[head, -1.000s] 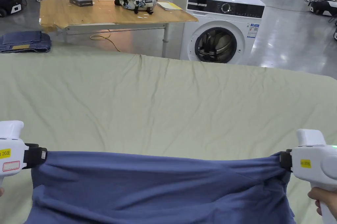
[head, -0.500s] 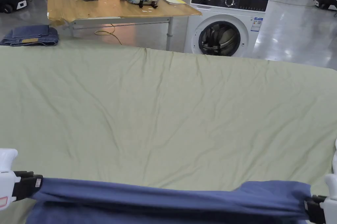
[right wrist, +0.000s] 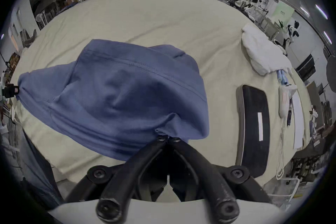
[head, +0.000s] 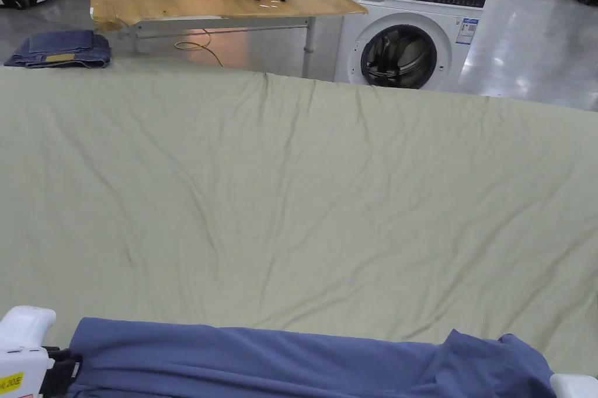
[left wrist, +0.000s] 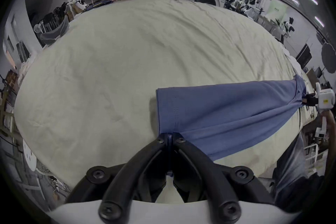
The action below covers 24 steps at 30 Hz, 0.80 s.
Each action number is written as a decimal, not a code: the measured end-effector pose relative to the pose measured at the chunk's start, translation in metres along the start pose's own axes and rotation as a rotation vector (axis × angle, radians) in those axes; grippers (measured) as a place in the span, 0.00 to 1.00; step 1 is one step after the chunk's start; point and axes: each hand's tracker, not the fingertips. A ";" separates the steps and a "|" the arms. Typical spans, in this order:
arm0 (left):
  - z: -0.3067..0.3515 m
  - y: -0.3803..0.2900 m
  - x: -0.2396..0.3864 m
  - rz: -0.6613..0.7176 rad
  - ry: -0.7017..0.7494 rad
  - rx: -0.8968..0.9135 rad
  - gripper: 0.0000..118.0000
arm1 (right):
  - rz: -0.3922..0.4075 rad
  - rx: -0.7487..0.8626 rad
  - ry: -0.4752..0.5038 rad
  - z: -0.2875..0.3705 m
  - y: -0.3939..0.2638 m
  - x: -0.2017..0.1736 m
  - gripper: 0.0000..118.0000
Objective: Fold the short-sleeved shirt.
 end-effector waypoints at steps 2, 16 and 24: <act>-0.001 0.001 0.002 0.002 0.006 -0.001 0.00 | -0.003 0.001 -0.001 -0.002 0.002 0.002 0.00; 0.036 0.048 0.038 0.048 -0.019 0.239 0.50 | -0.047 0.403 -0.103 0.080 0.039 -0.028 0.84; 0.054 0.073 0.091 -0.014 0.075 0.561 0.31 | -0.102 0.739 -0.018 0.079 0.055 -0.092 0.53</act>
